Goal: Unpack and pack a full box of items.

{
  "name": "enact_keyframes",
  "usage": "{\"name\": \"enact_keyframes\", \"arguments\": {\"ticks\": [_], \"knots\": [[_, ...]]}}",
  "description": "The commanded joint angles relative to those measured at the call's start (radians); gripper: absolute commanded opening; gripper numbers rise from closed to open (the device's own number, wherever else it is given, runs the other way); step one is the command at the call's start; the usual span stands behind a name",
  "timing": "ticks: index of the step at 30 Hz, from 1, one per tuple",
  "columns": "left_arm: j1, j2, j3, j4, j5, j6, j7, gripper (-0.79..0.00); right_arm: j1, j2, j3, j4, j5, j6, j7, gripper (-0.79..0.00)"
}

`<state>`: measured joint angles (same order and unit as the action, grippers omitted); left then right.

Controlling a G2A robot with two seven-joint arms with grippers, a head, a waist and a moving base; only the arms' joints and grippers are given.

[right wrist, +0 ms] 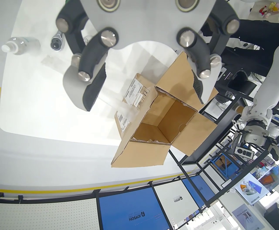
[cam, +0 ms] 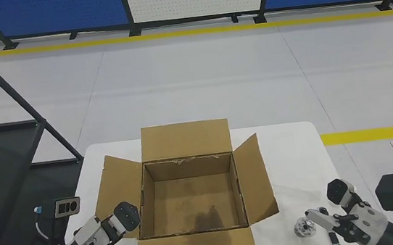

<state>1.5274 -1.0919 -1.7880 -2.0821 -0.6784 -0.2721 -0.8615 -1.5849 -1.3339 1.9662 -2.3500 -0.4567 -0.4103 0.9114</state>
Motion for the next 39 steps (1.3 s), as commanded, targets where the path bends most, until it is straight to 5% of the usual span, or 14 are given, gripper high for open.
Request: {"name": "enact_keyframes", "arguments": {"ticks": [1, 33, 39], "knots": [[0.0, 0.0, 0.0, 0.0, 0.0, 0.0, 0.0, 0.0, 0.0, 0.0, 0.0, 0.0, 0.0, 0.0, 0.0, 0.0], [0.005, -0.001, 0.0, -0.008, -0.001, -0.002, 0.018, 0.0, -0.004, 0.003, -0.008, 0.0, -0.036, 0.006, -0.005, 0.0], [0.04, -0.005, -0.045, -0.025, -0.064, -0.071, 0.032, 0.0, 0.012, 0.024, 0.0, 0.0, -0.074, 0.021, 0.104, 0.0]]}}
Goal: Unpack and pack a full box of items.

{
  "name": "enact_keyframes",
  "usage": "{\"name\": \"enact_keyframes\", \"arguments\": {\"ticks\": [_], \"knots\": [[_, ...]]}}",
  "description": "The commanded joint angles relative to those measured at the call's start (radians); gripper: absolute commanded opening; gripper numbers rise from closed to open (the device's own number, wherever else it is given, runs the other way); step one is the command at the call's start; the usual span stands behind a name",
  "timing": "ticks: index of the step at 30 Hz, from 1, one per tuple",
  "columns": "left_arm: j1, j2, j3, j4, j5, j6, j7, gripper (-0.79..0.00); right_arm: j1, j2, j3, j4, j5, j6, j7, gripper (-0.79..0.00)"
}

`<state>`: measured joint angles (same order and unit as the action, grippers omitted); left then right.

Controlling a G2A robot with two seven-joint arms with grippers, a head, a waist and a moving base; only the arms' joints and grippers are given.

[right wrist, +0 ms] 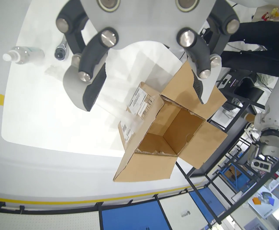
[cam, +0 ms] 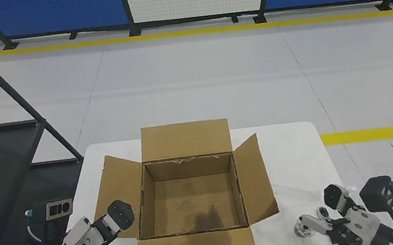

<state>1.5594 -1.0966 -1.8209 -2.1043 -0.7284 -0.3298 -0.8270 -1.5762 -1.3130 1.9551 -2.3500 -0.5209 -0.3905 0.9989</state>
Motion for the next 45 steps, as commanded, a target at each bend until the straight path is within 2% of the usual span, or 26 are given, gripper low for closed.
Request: {"name": "enact_keyframes", "arguments": {"ticks": [1, 6, 12, 23, 26, 29, 35, 40, 45], "knots": [[0.018, -0.001, -0.024, -0.005, -0.029, -0.026, -0.006, 0.0, 0.006, 0.007, 0.022, 0.0, -0.016, 0.002, 0.036, 0.0], [0.077, -0.006, -0.096, 0.017, -0.138, -0.086, -0.04, 0.0, 0.037, 0.033, 0.054, 0.0, -0.113, -0.021, 0.174, 0.0], [0.155, -0.014, -0.166, 0.07, -0.264, -0.152, -0.115, 0.0, 0.076, 0.055, 0.034, 0.0, -0.271, 0.033, 0.292, 0.0], [0.155, -0.014, -0.166, 0.07, -0.264, -0.152, -0.115, 0.0, 0.073, 0.055, 0.032, 0.0, -0.276, 0.032, 0.291, 0.0], [0.152, -0.014, -0.164, 0.067, -0.267, -0.142, -0.103, 0.0, 0.058, 0.065, -0.013, 0.0, -0.371, -0.009, 0.337, 0.0], [0.137, -0.015, -0.17, 0.079, -0.276, -0.126, -0.101, 0.0, 0.054, 0.074, -0.04, 0.025, -0.456, 0.005, 0.375, 0.0], [0.111, -0.015, -0.191, 0.113, -0.312, -0.102, -0.143, 0.0, 0.049, 0.087, -0.067, 0.117, -0.563, 0.019, 0.412, 0.0], [0.092, -0.015, -0.196, 0.132, -0.343, -0.067, -0.174, 0.0, 0.061, 0.095, -0.13, 0.219, -0.674, 0.027, 0.372, 0.0], [0.079, -0.015, -0.2, 0.134, -0.349, -0.044, -0.188, 0.0, 0.083, 0.099, -0.172, 0.318, -0.716, 0.047, 0.333, 0.0]]}}
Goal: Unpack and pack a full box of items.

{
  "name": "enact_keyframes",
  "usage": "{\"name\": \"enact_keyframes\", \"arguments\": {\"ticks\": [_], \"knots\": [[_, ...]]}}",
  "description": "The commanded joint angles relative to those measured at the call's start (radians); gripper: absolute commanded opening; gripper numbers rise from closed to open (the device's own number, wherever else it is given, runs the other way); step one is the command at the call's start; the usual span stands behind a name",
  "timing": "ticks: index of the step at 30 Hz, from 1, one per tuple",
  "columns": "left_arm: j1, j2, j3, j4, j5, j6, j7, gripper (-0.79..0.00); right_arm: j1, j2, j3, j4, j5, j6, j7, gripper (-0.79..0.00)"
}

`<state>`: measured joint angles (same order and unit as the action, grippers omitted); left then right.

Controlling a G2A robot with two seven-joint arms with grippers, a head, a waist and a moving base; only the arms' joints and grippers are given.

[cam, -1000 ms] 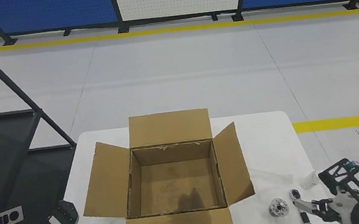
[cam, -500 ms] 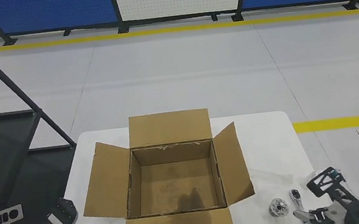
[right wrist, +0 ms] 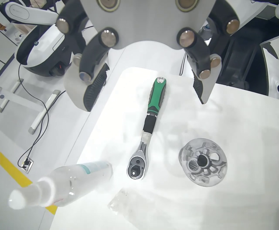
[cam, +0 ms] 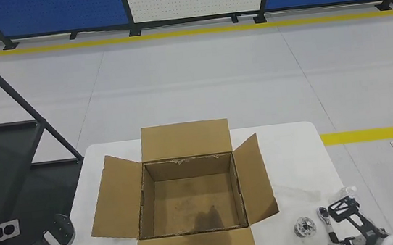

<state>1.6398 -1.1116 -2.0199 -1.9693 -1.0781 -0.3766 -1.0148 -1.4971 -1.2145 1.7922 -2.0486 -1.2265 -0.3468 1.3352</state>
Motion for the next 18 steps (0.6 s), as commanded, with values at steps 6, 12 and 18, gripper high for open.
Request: {"name": "enact_keyframes", "arguments": {"ticks": [6, 12, 18], "knots": [[-0.005, -0.003, -0.003, 0.003, 0.006, 0.01, -0.005, 0.0, 0.028, 0.004, -0.058, 0.085, -0.056, 0.035, -0.027, -0.018], [-0.003, -0.006, -0.007, 0.007, 0.006, 0.012, -0.005, 0.0, 0.032, 0.008, -0.077, 0.112, -0.052, 0.062, -0.034, -0.228], [-0.001, -0.01, -0.009, 0.004, 0.011, 0.013, -0.003, 0.0, 0.044, 0.011, -0.088, 0.14, -0.026, 0.079, -0.041, -0.416]]}}
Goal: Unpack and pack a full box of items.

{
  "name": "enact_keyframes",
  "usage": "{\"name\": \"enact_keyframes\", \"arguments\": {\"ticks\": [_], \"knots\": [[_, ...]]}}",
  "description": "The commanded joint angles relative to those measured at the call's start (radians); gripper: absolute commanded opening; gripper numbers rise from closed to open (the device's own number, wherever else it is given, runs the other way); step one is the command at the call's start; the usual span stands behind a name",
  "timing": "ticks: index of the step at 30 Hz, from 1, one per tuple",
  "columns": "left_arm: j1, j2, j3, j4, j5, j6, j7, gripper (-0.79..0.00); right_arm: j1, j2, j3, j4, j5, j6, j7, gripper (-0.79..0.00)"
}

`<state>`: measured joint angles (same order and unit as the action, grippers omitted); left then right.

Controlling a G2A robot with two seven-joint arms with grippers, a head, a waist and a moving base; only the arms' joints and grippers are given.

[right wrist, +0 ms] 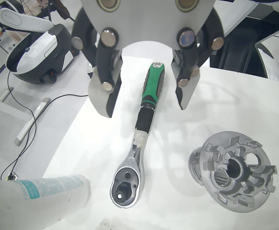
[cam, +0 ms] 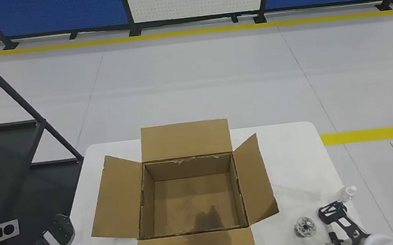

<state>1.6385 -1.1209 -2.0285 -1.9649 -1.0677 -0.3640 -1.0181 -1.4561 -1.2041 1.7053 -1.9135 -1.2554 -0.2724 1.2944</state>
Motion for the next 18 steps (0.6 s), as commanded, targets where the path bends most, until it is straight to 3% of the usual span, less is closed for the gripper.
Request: {"name": "enact_keyframes", "arguments": {"ticks": [1, 18], "knots": [[0.002, -0.001, 0.0, -0.001, 0.001, 0.0, 0.0, 0.0, 0.007, 0.001, -0.004, 0.009, 0.006, 0.006, 0.0, -0.431], [0.02, -0.012, -0.015, -0.007, 0.005, -0.011, 0.002, 0.0, 0.082, 0.013, -0.028, 0.123, 0.063, 0.06, 0.013, -0.508]]}}
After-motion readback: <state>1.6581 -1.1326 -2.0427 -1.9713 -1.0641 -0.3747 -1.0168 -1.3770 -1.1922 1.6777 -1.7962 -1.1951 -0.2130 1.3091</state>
